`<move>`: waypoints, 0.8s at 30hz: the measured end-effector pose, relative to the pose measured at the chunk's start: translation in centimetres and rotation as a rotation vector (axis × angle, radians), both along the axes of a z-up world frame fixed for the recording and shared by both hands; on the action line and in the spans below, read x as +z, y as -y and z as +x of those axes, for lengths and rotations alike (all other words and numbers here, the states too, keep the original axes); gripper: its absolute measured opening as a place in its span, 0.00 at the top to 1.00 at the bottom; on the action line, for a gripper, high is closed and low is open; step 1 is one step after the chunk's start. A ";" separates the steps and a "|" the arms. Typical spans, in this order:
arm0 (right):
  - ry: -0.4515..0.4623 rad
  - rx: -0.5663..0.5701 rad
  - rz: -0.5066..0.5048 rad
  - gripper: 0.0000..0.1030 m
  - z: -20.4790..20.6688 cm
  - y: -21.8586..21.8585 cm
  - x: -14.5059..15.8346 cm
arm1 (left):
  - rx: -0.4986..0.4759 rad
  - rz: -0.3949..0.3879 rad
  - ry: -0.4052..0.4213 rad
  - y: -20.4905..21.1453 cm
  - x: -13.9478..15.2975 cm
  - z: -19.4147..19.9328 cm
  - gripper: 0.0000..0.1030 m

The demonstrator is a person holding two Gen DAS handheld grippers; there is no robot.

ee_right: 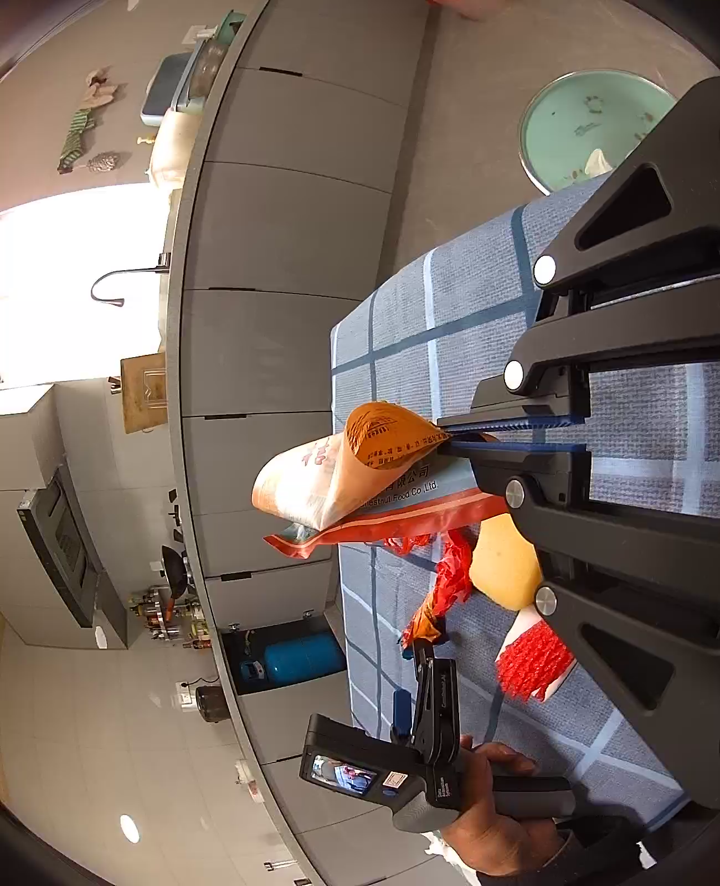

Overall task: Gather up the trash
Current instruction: 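Grasp the blue-and-orange wrapper with the left tool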

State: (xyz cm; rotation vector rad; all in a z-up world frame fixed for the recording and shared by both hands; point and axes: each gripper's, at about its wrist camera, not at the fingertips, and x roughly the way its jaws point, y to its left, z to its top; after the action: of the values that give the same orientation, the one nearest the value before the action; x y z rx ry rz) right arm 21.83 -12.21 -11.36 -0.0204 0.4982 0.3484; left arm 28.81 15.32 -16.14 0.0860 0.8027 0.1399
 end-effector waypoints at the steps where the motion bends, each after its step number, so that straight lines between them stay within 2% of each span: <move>1: -0.001 -0.001 0.000 0.95 0.1 0.0 0.0 | -0.003 0.010 0.013 0.1 0.2 -0.2 0.22; 5: -0.004 -0.007 -0.006 0.95 0.5 0.2 0.0 | -0.081 0.092 0.097 1.5 2.0 -0.4 0.20; 6: -0.005 -0.011 -0.007 0.95 0.5 0.4 0.0 | -0.128 0.106 0.109 2.0 2.4 -0.4 0.19; 9: -0.015 -0.027 -0.005 0.95 0.4 0.9 -0.1 | -0.282 0.158 0.064 3.5 2.4 0.4 0.15; 11: -0.018 -0.037 -0.005 0.94 0.1 1.2 -0.1 | -0.333 0.182 0.071 3.8 2.0 0.7 0.15; 12: -0.020 -0.041 -0.005 0.94 0.0 1.3 -0.1 | -0.362 0.180 0.047 3.8 1.6 1.1 0.15; 17: -0.038 -0.046 -0.006 0.94 -0.4 1.5 -0.7 | -0.440 0.135 -0.059 3.2 -0.5 2.2 0.15; 21: -0.047 -0.039 -0.010 0.94 -0.3 1.2 -1.0 | -0.443 0.135 -0.065 3.1 -1.7 2.8 0.17; 22: -0.046 -0.039 -0.010 0.94 -0.3 1.3 -1.0 | -0.447 0.125 -0.066 3.1 -1.8 2.8 0.23; 23: -0.044 -0.040 -0.009 0.94 -0.4 1.3 -1.0 | -0.455 0.104 -0.075 3.0 -1.8 2.9 0.38; 24: -0.043 -0.043 -0.007 0.94 -0.4 1.3 -1.0 | -0.456 0.094 -0.079 3.0 -1.8 2.9 0.47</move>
State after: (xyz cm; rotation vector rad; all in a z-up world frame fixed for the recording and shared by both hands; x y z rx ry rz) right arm 21.41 -13.50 -12.32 -0.0092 0.5421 0.3057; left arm 31.72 12.36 -17.90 0.3613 0.8359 -0.2585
